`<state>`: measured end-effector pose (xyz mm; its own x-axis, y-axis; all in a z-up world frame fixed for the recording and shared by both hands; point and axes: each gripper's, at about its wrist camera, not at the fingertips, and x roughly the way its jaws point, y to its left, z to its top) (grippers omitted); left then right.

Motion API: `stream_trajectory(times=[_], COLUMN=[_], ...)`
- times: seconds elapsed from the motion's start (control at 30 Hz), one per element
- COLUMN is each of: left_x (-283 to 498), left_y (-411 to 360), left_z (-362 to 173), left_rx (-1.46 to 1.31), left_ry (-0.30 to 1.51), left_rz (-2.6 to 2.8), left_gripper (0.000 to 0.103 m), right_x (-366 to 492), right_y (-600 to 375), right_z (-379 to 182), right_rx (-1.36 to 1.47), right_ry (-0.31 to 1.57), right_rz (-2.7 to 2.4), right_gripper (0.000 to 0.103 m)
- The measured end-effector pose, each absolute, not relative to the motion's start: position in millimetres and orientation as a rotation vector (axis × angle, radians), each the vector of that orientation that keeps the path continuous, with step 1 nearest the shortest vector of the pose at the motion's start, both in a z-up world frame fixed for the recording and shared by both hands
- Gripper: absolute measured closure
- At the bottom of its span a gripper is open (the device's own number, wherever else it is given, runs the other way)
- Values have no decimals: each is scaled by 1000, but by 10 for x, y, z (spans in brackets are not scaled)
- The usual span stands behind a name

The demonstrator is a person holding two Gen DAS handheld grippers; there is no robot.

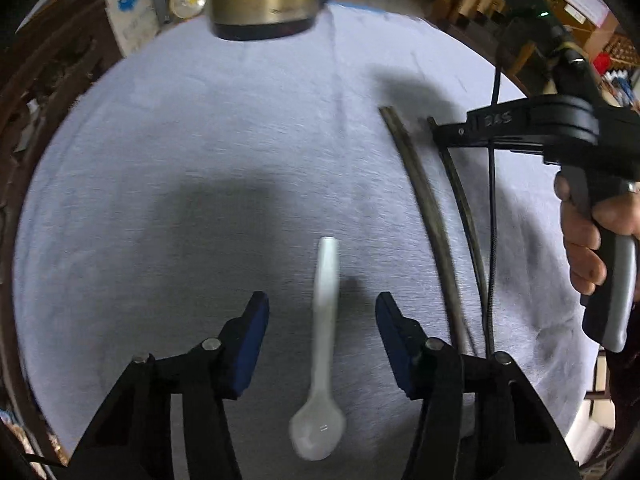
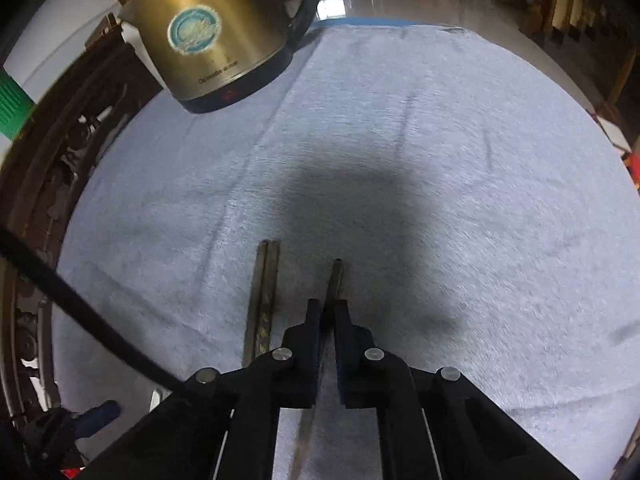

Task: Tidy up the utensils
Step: 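Grasp the white spoon with the left tool while the right tool grasps a chopstick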

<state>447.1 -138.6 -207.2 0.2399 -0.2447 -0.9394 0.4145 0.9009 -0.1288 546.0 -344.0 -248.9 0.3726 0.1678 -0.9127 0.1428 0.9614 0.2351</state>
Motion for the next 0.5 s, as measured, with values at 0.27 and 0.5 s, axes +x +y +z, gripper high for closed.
stream_trajectory(times=[0.27, 0.5], left_x=[4477, 4262], left_y=[-1383, -1072], left_z=[-2096, -1640], left_rx=[121, 88], left_ry=[1226, 1113], left_rz=[-480, -461], left_gripper=[93, 93], right_x=[4851, 4518], right_y=[-3928, -4192], right_z=[-2077, -1932], right_rx=[397, 460], right_ry=[1007, 999], right_rz=[76, 81], right_gripper=[103, 99])
